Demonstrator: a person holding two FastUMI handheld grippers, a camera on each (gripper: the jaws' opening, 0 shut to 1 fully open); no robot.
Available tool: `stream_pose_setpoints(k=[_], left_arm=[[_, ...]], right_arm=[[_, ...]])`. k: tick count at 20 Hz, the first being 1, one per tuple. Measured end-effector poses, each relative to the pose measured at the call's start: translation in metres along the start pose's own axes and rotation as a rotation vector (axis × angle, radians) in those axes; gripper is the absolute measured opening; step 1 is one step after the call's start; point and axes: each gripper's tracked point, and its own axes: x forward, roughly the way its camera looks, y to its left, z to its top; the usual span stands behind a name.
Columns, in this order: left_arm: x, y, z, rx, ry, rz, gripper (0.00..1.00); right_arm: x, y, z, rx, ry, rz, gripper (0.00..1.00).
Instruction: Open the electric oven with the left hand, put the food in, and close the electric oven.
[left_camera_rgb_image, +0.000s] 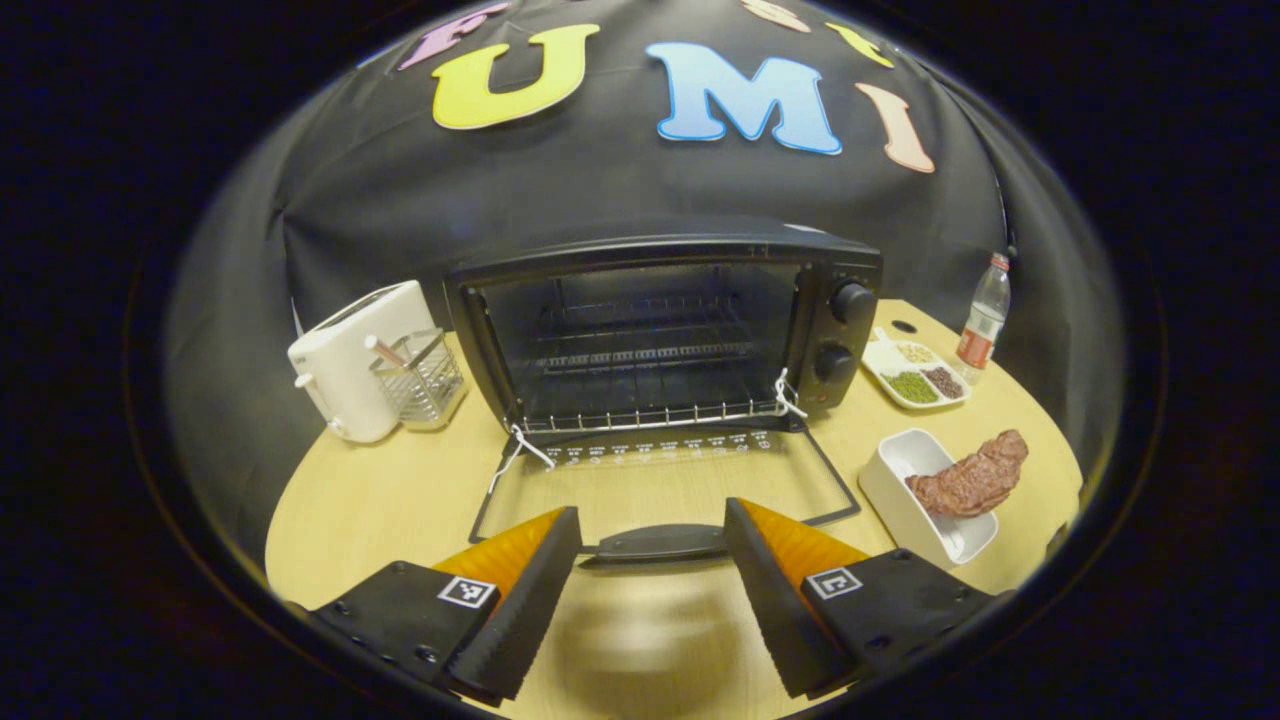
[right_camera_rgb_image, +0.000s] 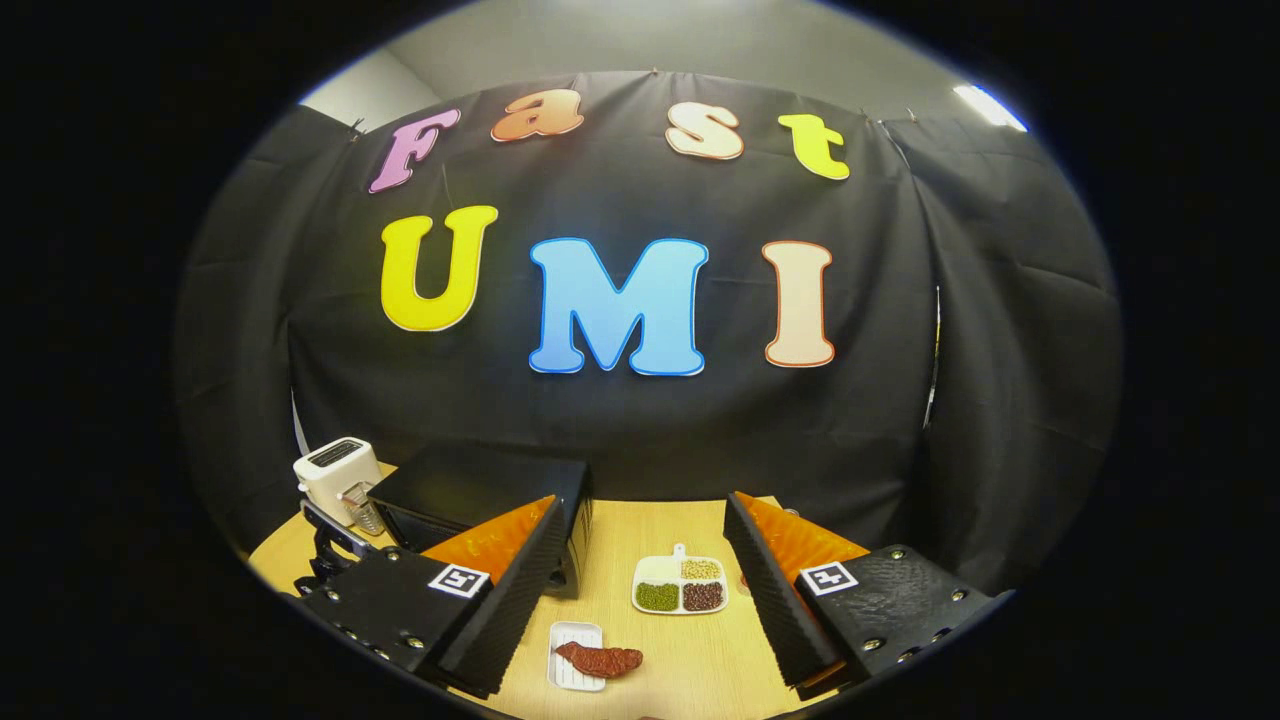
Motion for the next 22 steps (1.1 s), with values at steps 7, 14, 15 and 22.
stream_pose_setpoints(k=[7,14,15,22], left_arm=[[-0.047,0.009,0.079,-0.090,-0.176,0.004,0.97],[-0.109,0.021,0.166,-0.132,-0.354,0.013,1.00],[-0.118,0.019,0.176,-0.138,-0.376,0.005,1.00],[-0.175,0.003,0.237,-0.125,-0.495,-0.029,0.96]], right_arm=[[0.022,-0.012,-0.046,0.105,0.111,0.083,0.98],[0.043,-0.037,-0.169,0.201,0.361,0.172,1.00],[0.043,-0.036,-0.189,0.226,0.413,0.188,1.00],[0.052,-0.007,-0.269,0.545,0.602,0.297,0.85]])
